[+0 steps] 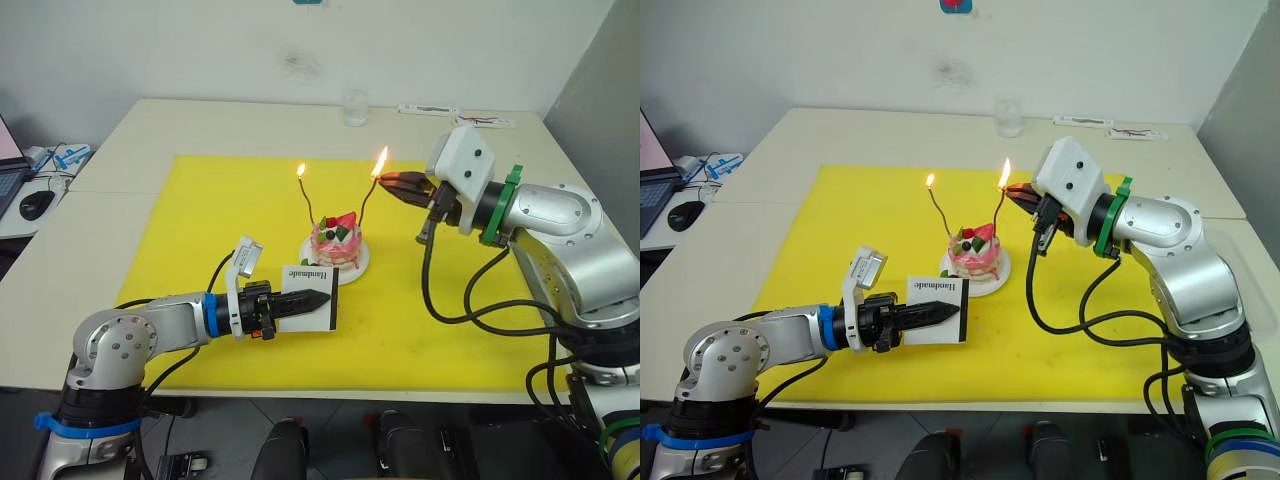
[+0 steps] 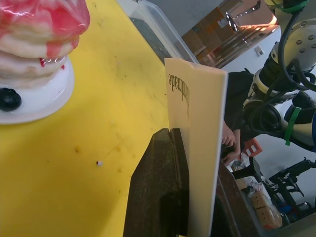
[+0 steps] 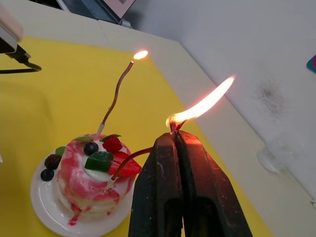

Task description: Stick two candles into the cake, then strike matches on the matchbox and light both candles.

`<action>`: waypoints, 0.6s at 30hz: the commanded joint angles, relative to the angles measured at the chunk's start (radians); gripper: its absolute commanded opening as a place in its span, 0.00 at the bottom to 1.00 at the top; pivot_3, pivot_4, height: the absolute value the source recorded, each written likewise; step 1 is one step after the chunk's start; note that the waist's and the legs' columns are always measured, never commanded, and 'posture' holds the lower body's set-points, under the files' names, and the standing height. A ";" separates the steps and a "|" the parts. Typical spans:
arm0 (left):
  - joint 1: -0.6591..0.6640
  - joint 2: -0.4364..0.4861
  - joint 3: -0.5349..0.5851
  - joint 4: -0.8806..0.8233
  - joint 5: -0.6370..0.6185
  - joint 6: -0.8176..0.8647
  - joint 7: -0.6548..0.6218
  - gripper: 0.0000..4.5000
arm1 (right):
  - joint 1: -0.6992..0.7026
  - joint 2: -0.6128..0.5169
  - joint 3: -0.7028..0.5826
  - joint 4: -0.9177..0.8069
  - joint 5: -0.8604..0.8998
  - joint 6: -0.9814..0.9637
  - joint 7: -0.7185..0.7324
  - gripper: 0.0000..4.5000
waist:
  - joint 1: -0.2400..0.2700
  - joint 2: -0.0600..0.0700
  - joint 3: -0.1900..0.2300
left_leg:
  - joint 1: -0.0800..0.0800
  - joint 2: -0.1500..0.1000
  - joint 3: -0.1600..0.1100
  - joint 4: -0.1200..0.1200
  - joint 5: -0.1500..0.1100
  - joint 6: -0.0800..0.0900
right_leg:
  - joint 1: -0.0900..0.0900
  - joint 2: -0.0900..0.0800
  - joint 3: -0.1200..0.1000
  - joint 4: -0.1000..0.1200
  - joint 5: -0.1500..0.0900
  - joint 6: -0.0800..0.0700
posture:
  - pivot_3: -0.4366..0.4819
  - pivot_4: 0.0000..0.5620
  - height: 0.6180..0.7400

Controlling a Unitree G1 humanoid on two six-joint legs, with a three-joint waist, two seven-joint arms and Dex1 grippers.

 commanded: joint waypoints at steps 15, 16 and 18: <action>-0.022 -0.024 0.001 -0.022 -0.034 0.007 -0.004 0.00 | 0.130 -0.161 -0.114 -0.118 0.057 0.037 0.018 0.01 | 0.000 0.000 0.000 | 0.000 0.000 0.000 0.000 0.000 0.000 | 0.000 0.000 0.000 0.000 0.000 0.000 | 0.48 0.27 1.00; -0.022 -0.028 0.000 -0.025 -0.038 0.010 -0.003 0.00 | 0.148 -0.177 -0.130 -0.116 0.051 0.040 0.011 0.01 | 0.001 0.000 0.000 | 0.000 0.000 0.000 0.000 0.000 0.000 | 0.000 0.000 0.000 -0.001 0.000 0.000 | 0.48 0.27 1.00; -0.020 -0.036 -0.007 -0.034 -0.050 0.015 -0.001 0.00 | 0.221 -0.227 -0.195 -0.107 0.024 0.048 -0.008 0.01 | 0.002 0.000 0.000 | -0.001 0.000 0.000 0.000 0.000 0.000 | 0.000 0.000 0.000 -0.001 0.000 0.000 | 0.48 0.27 1.00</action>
